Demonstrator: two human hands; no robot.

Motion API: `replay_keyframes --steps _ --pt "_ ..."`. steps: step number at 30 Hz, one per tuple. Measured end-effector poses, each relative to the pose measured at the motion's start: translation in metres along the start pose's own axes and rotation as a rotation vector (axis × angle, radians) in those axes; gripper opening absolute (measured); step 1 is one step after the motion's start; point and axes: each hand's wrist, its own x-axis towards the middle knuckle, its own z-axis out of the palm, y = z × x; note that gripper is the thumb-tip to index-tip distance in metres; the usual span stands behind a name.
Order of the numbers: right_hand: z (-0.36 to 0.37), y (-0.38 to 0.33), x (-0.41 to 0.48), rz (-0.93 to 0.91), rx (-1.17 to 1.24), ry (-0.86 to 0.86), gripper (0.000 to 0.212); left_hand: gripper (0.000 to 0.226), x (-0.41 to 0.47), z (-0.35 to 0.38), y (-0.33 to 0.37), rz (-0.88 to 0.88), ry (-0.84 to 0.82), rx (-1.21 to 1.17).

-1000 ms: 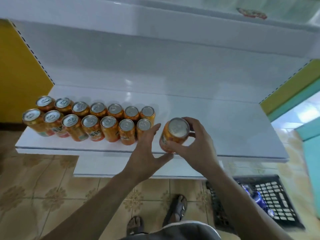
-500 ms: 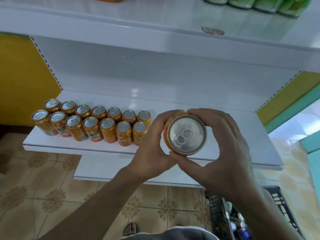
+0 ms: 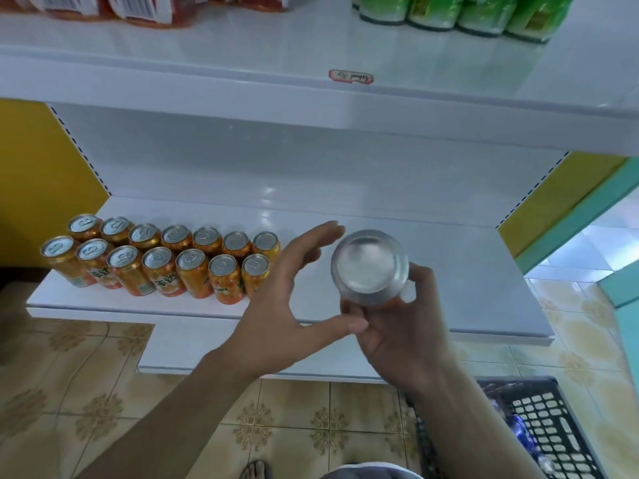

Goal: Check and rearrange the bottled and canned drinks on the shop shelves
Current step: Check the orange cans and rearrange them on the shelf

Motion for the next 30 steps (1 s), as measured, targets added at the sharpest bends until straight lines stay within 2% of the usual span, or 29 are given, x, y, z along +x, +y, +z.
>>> replay_keyframes --steps 3,7,10,15,20,23,26,28,30 --pt "0.002 0.007 0.002 0.055 0.048 -0.061 0.039 0.075 0.006 0.007 0.013 0.018 0.008 -0.005" --pt "0.001 0.010 0.005 0.097 0.083 -0.129 0.053 0.074 0.008 0.010 0.023 0.044 0.003 -0.028" --pt "-0.001 0.009 0.006 0.108 0.077 -0.154 0.055 0.075 0.008 0.010 0.027 0.062 -0.001 -0.028" --pt "-0.004 0.008 0.005 0.082 0.060 -0.118 0.047 0.076 0.009 0.008 0.025 0.065 -0.015 -0.033" --pt "-0.003 0.009 0.002 0.007 0.021 -0.074 0.044 0.093 0.009 0.005 0.029 0.106 -0.102 -0.015" --pt "-0.002 0.011 0.002 -0.035 -0.093 -0.077 0.048 0.080 0.011 0.000 0.028 0.130 -0.086 0.034" --pt "-0.003 0.011 0.001 -0.147 -0.295 -0.065 0.056 0.066 0.009 -0.002 0.028 0.025 0.062 -0.143" --pt "-0.005 0.009 -0.002 -0.340 -0.438 -0.063 0.056 0.059 0.009 0.001 0.031 -0.156 0.216 -0.402" --pt "-0.004 0.004 -0.006 -0.555 -0.678 -0.104 0.054 0.058 0.010 0.002 0.033 -0.361 0.327 -0.606"
